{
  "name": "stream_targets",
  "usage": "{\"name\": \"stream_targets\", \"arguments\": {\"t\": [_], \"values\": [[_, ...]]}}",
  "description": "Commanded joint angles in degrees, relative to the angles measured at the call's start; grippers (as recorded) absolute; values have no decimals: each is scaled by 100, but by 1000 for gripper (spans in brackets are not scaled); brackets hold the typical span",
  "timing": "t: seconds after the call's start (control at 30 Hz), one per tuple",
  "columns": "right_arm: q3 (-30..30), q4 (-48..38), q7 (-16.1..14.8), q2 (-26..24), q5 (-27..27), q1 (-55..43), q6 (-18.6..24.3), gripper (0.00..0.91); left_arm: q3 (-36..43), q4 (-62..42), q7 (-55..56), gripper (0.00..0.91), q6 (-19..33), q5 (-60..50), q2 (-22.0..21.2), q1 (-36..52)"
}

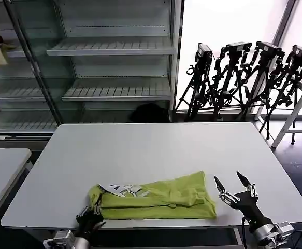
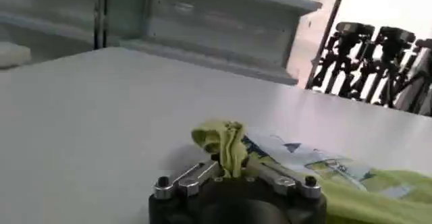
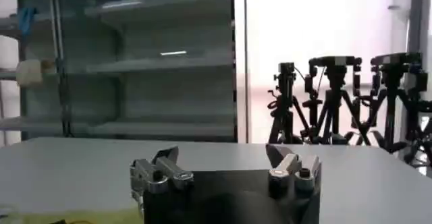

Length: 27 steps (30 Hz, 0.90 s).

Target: Fold and organize the clothes.

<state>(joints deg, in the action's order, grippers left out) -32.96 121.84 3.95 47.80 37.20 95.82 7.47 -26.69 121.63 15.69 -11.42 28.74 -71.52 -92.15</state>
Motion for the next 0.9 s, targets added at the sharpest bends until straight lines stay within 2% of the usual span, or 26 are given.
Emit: {"name": "stream_targets", "arguments": {"t": [0.03, 0.23, 0.37, 0.47, 0.63, 0.77, 0.9], "values": [[57, 26, 8, 5, -20, -94, -8, 907, -1454, 67, 102, 0, -104, 636, 639, 153], [155, 29, 28, 6, -15, -231, -41, 907, -2997, 161, 176, 0, -313, 974, 1072, -7], [215, 19, 37, 44, -36, -263, -59, 907, -3312, 587, 96, 0, -389, 897, 1053, -86], [232, 36, 48, 69, -73, -261, -74, 907, -2836, 1095, -322, 0, -315, 619, 898, -228], [201, 60, 56, 128, -153, -208, -83, 907, -814, 1262, -870, 0, 57, -555, 740, -187], [190, 70, 61, 160, -218, -171, -85, 907, 572, 862, -1167, 0, 204, -1098, 717, 188], [203, 73, 76, 174, -243, -171, -94, 907, 1181, 332, -1153, 0, 82, -1280, 701, 608]]}}
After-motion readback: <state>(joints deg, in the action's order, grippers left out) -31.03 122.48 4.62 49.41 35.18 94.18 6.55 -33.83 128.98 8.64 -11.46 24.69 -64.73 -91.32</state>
